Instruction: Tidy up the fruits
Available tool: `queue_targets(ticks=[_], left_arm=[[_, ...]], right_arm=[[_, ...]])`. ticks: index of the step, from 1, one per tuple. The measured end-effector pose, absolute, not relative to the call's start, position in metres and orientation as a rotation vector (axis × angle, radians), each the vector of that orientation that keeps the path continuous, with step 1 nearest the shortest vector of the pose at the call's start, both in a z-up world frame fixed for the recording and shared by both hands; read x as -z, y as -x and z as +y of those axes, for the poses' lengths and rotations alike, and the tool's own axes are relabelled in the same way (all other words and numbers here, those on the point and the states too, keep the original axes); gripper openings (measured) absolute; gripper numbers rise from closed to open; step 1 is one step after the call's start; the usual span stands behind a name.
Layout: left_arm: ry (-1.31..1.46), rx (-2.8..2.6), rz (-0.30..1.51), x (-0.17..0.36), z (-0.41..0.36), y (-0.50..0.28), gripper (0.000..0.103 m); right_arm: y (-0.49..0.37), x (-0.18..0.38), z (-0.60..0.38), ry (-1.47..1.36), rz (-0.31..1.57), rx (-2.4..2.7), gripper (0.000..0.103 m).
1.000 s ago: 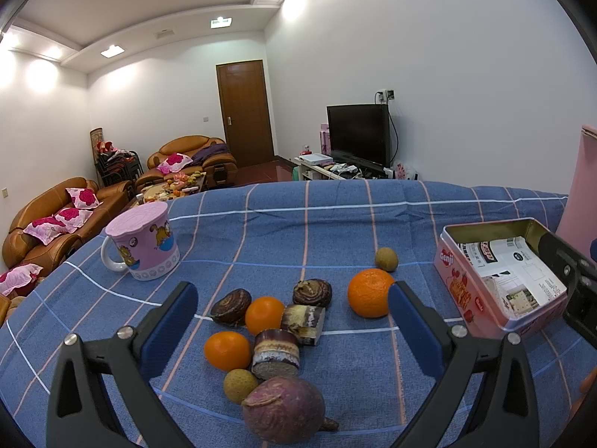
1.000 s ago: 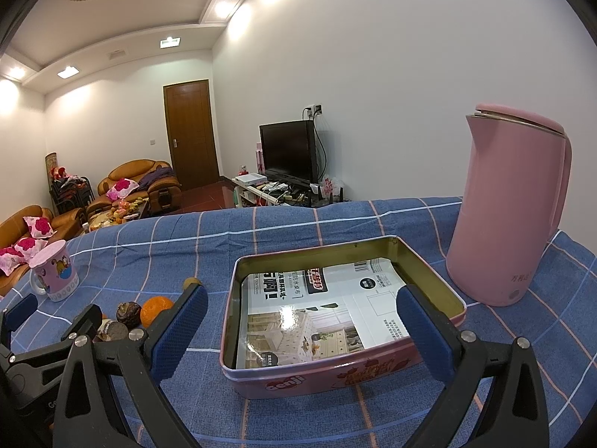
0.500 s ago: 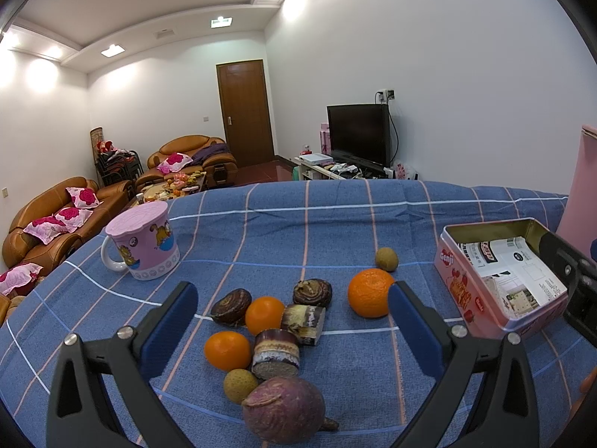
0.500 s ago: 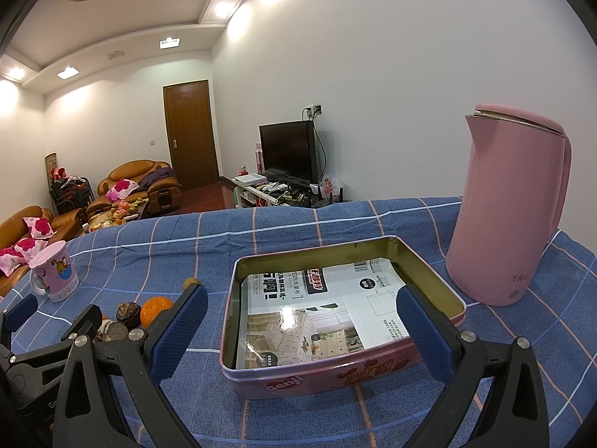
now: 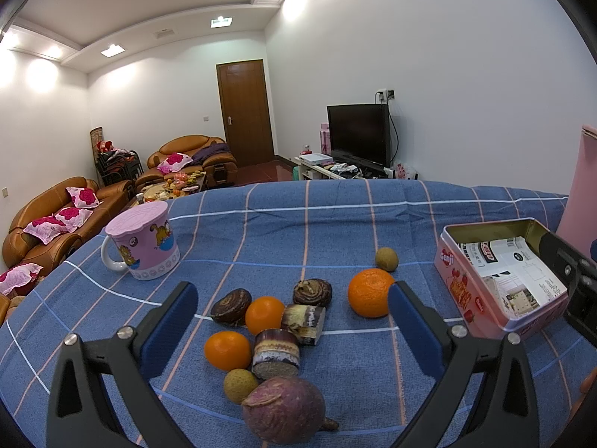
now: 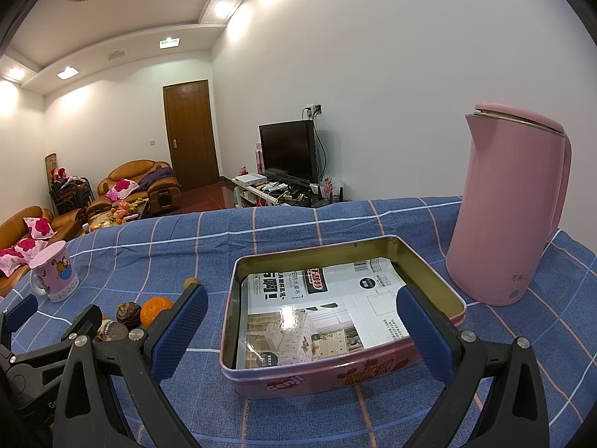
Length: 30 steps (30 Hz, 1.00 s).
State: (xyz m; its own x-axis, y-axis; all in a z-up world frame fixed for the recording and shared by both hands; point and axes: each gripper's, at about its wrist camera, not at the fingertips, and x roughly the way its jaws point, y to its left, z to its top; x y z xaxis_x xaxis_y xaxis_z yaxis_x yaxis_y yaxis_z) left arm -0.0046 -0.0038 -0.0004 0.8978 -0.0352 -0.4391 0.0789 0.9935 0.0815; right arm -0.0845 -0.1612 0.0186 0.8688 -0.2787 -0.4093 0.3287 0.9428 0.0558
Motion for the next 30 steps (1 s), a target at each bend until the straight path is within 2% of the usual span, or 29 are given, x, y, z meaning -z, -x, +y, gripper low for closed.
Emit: queue_targets(ticks=[23, 30], left_arm=[[-0.152, 0.028, 0.448, 0.002, -0.001, 0.003, 0.103], [-0.159, 0.005, 0.456, -0.008, 0.023, -0.011, 0.103]], right_arm=[[0.083, -0.017, -0.153, -0.111, 0.413, 0.275, 0.102], [0.084, -0.015, -0.135, -0.096, 0.404, 0.165, 0.1]])
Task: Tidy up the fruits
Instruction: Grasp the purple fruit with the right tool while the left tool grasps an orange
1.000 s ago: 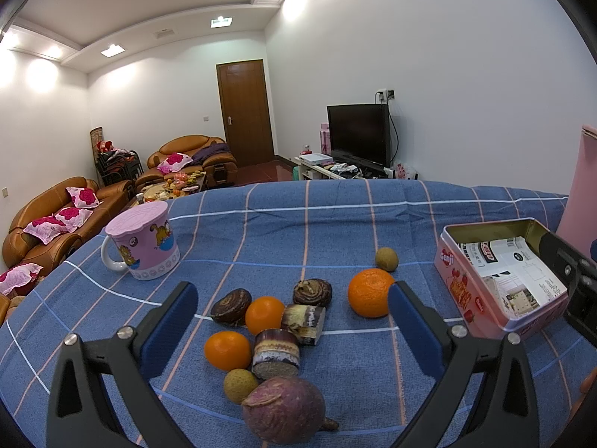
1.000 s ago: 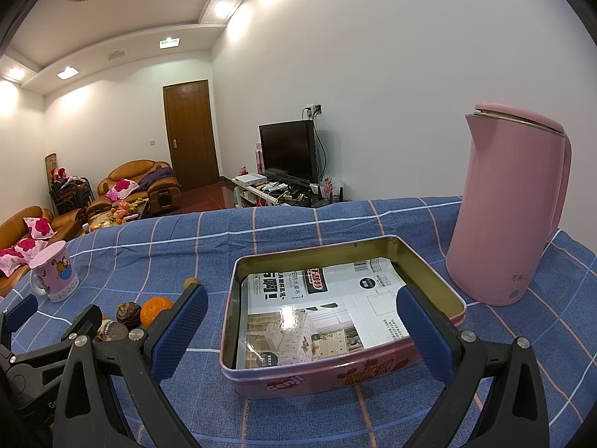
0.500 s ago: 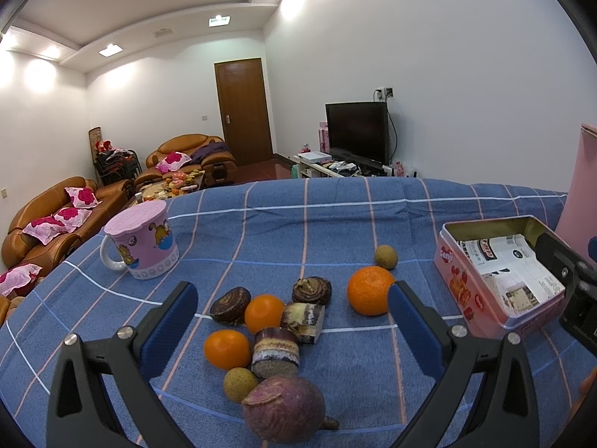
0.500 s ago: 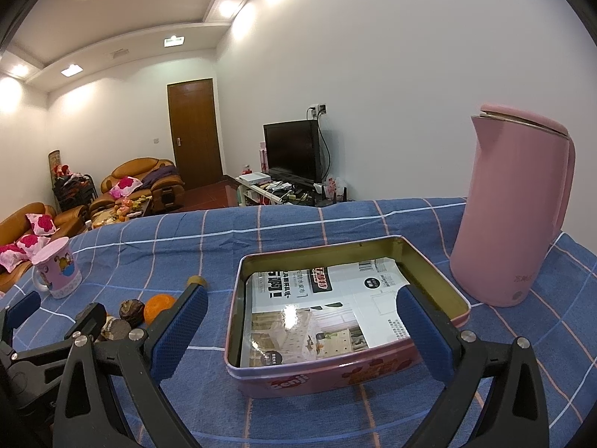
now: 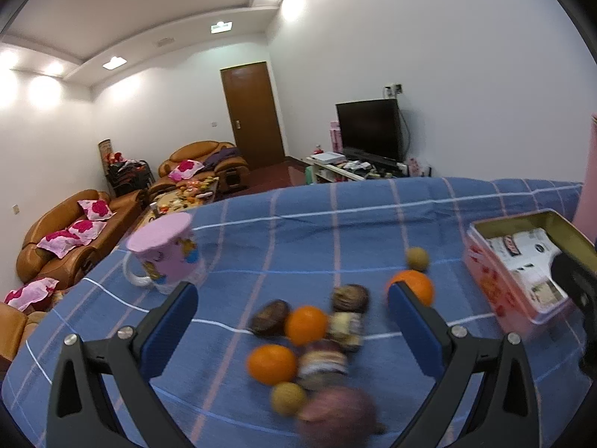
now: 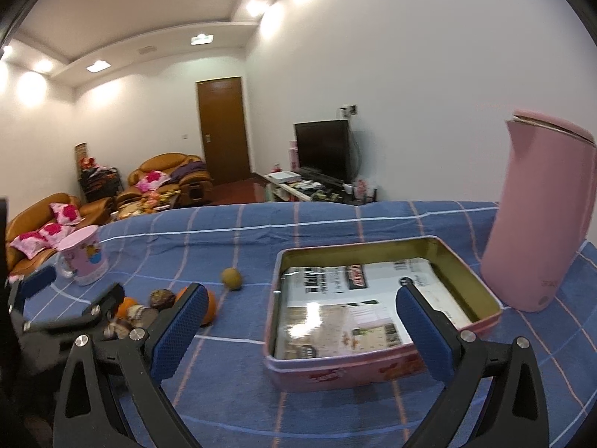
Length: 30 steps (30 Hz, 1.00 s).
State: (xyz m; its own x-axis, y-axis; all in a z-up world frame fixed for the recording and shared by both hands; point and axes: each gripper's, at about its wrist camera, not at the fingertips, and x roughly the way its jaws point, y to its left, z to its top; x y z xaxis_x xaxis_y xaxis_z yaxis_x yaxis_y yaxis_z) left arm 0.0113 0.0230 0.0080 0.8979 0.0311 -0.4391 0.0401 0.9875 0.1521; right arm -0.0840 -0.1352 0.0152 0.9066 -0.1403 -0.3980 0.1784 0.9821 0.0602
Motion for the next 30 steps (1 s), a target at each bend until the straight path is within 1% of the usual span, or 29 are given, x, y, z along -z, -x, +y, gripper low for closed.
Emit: queue_targets(ticks=[1, 5, 7, 16, 24, 25, 26, 27, 28, 30], left_arm=[[-0.148, -0.008, 0.465, -0.01, 0.033, -0.016, 0.103], [-0.083, -0.069, 0.503, -0.013, 0.073, -0.033, 0.103], [-0.068, -0.075, 0.524, -0.011, 0.09, -0.039, 0.103], [-0.059, -0.07, 0.579, -0.002, 0.131, -0.054, 0.103], [-0.066, 0.045, 0.656, 0.008, 0.139, -0.058, 0.103], [-0.065, 0.068, 0.667, 0.01, 0.139, -0.058, 0.103], [-0.063, 0.089, 0.674, 0.01, 0.138, -0.058, 0.103], [-0.062, 0.112, 0.681, 0.011, 0.136, -0.058, 0.103], [-0.064, 0.135, 0.687, 0.012, 0.134, -0.058, 0.103], [-0.074, 0.17, 0.694, 0.013, 0.13, -0.058, 0.103]], right_arm=[[0.085, -0.015, -0.133, -0.091, 0.403, 0.151, 0.098], [0.078, -0.011, -0.112, -0.053, 0.441, 0.037, 0.08], [0.07, -0.005, -0.099, -0.039, 0.492, -0.044, 0.078], [0.055, 0.016, -0.032, -0.07, 0.662, -0.367, 0.078], [0.025, 0.039, -0.004, -0.065, 0.839, -0.41, 0.078], [0.022, 0.043, -0.004, -0.072, 0.857, -0.417, 0.072], [0.019, 0.047, -0.005, -0.081, 0.884, -0.425, 0.064], [0.017, 0.049, -0.006, -0.092, 0.897, -0.425, 0.062], [0.018, 0.049, -0.007, -0.1, 0.889, -0.432, 0.053], [0.02, 0.049, -0.008, -0.107, 0.891, -0.462, 0.051]])
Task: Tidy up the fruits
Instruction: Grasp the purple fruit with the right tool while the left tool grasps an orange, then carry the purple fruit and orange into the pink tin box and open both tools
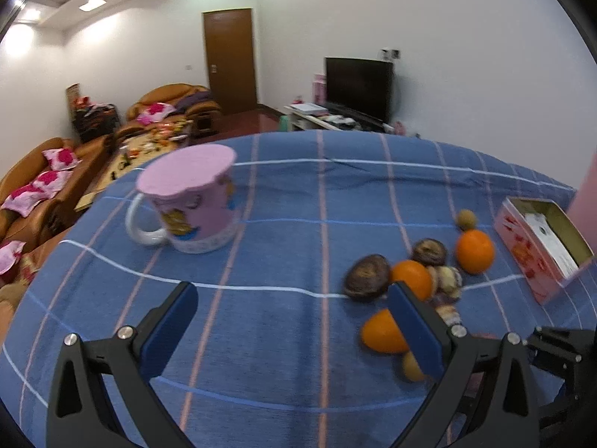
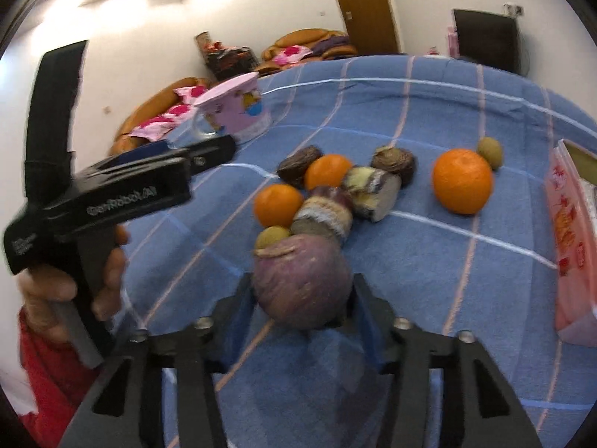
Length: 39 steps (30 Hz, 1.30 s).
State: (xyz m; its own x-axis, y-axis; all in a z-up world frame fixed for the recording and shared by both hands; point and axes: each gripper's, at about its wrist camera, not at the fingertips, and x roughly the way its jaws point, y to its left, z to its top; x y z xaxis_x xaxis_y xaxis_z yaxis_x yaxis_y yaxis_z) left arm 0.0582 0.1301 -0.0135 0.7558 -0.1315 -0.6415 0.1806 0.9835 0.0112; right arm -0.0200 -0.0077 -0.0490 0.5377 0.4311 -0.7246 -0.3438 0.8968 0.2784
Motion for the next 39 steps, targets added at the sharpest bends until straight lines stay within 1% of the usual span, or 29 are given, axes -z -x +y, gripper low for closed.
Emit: queue_targets(ticks=[2, 4, 8, 10, 12, 14, 17, 18, 19, 21, 23, 25, 32, 36, 39], left_arm=[[-0.079, 0.217, 0.702, 0.015, 0.125, -0.056, 0.101], [-0.081, 0.285, 0.713, 0.018, 0.121, -0.054, 0.091], [-0.135, 0.342, 0.73, 0.022, 0.106, -0.05, 0.086], [-0.153, 0.37, 0.75, 0.026, 0.099, -0.05, 0.076], [-0.185, 0.376, 0.77, 0.032, 0.089, -0.051, 0.076], [-0.214, 0.364, 0.775, 0.035, 0.084, -0.053, 0.072], [-0.186, 0.359, 0.806, 0.04, 0.081, -0.06, 0.071], [-0.15, 0.372, 0.83, 0.042, 0.083, -0.064, 0.069], [-0.122, 0.382, 0.851, 0.044, 0.085, -0.066, 0.062], [-0.069, 0.395, 0.89, 0.049, 0.084, -0.071, 0.056], [-0.069, 0.384, 0.899, 0.051, 0.081, -0.073, 0.051], [-0.083, 0.375, 0.892, 0.052, 0.079, -0.071, 0.043], [-0.084, 0.356, 0.843, 0.046, 0.088, -0.059, 0.042], [-0.068, 0.315, 0.675, 0.024, 0.093, -0.043, 0.042], [-0.022, 0.277, 0.6, 0.013, 0.095, -0.038, 0.042]], right_arm=[[0.024, 0.046, -0.008, -0.081, 0.885, -0.442, 0.051], [0.029, 0.043, -0.015, -0.08, 0.87, -0.413, 0.051], [0.04, 0.029, -0.044, -0.114, 0.81, -0.361, 0.051], [0.047, 0.025, -0.063, -0.122, 0.783, -0.329, 0.051], [0.051, 0.025, -0.076, -0.119, 0.774, -0.293, 0.051], [0.051, 0.026, -0.085, -0.136, 0.776, -0.276, 0.051], [0.049, 0.024, -0.093, -0.19, 0.773, -0.288, 0.051], [0.049, 0.022, -0.093, -0.195, 0.766, -0.296, 0.051], [0.051, 0.021, -0.093, -0.192, 0.761, -0.296, 0.051], [0.054, 0.018, -0.09, -0.185, 0.747, -0.297, 0.051], [0.057, 0.017, -0.092, -0.19, 0.745, -0.305, 0.051], [0.058, 0.017, -0.092, -0.187, 0.748, -0.3, 0.051], [0.055, 0.019, -0.092, -0.172, 0.723, -0.26, 0.051], [0.064, 0.008, -0.103, -0.178, 0.648, -0.236, 0.051], [0.069, 0.0, -0.11, -0.181, 0.599, -0.213, 0.051]])
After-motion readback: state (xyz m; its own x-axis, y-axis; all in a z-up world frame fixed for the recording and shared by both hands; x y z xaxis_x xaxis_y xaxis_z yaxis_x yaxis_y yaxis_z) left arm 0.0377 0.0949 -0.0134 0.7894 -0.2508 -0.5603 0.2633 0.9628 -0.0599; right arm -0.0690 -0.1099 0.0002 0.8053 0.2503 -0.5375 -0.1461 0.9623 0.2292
